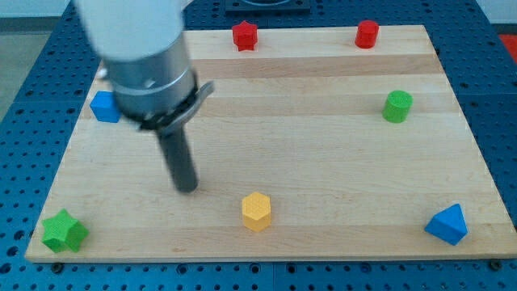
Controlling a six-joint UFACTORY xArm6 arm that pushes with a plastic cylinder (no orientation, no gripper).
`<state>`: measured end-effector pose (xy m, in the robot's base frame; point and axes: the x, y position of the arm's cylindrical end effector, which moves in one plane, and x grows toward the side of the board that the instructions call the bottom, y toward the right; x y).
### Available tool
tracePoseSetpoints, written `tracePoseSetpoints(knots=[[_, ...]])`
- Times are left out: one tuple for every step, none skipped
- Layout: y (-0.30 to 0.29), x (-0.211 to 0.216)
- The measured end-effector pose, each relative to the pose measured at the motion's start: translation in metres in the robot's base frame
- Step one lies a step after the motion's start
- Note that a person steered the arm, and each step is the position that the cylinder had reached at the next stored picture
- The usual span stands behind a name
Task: Push the green star slightly to the bottom left corner of the board
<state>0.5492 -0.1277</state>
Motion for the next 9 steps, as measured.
tracePoseSetpoints(knots=[[-0.028, 0.043], [-0.041, 0.069], [-0.054, 0.069], [-0.070, 0.068], [-0.078, 0.069], [-0.101, 0.069], [-0.125, 0.069], [-0.141, 0.069], [-0.148, 0.069]])
